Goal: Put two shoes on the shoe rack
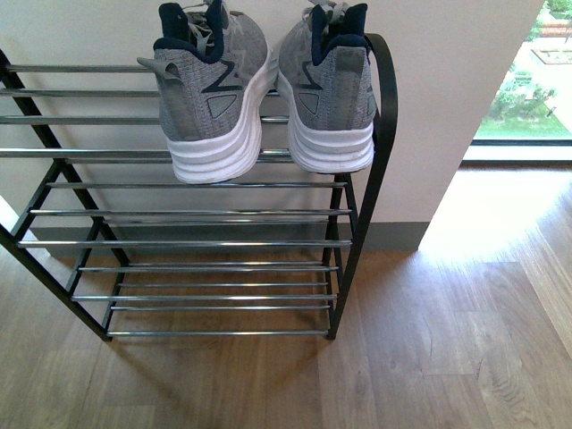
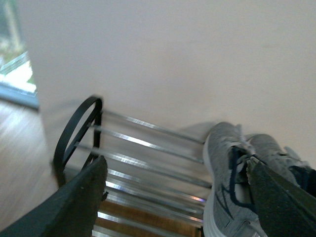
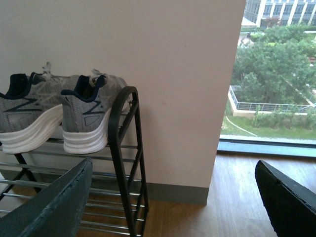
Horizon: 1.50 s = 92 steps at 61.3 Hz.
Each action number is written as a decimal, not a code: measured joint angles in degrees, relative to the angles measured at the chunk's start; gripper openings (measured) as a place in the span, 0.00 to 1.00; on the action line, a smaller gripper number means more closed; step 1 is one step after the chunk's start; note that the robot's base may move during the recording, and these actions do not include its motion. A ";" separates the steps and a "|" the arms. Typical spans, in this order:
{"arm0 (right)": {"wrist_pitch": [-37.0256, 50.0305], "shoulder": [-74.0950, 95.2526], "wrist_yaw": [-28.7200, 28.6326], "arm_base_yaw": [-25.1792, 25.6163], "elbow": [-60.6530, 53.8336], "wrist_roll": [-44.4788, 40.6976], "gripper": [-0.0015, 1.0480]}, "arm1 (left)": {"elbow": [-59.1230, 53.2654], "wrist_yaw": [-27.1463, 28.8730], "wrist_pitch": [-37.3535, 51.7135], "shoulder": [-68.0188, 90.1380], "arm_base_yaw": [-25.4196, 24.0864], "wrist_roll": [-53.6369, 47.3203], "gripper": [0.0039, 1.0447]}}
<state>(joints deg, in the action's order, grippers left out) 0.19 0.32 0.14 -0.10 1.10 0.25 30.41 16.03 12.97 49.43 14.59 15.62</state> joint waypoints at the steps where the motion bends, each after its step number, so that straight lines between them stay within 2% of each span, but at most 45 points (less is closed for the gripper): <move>1: 0.00 0.00 0.00 0.00 -0.02 0.00 0.91 | -1.75 -1.51 3.04 -0.72 -0.50 -2.45 0.72; 5: 0.00 0.00 -0.02 0.00 0.00 0.00 0.91 | -7.56 -4.57 9.79 -3.89 -2.38 -9.46 0.56; 8: 0.00 0.00 -0.02 0.00 0.00 0.00 0.91 | -9.40 -5.27 10.56 -5.16 -3.30 -11.39 0.50; 14: 0.00 0.00 -0.02 0.00 -0.02 0.00 0.91 | -14.16 -7.23 11.45 -8.35 -5.55 -13.70 0.29; 25: 0.00 0.00 -0.02 0.00 0.00 0.00 0.91 | -18.64 -9.46 11.67 -12.63 -7.78 -14.56 0.01; 31: 0.00 0.00 -0.02 0.00 -0.02 0.00 0.91 | -20.59 -10.38 11.63 -14.88 -8.85 -14.80 0.01; 36: 0.00 0.00 -0.04 0.00 0.00 0.00 0.91 | -22.14 -15.41 10.97 -17.00 -12.50 -14.97 0.01; 41: 0.00 0.00 0.00 0.00 0.00 0.00 0.91 | -23.37 -15.50 10.32 -18.91 -14.23 -14.97 0.01; 92: 0.00 0.00 -0.02 0.00 0.00 -0.02 0.91 | -29.66 -16.04 0.52 -36.00 -14.36 -15.02 0.01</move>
<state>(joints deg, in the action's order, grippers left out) 0.19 0.32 0.12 -0.10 1.10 0.23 0.75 -0.01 13.50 13.43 0.23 0.60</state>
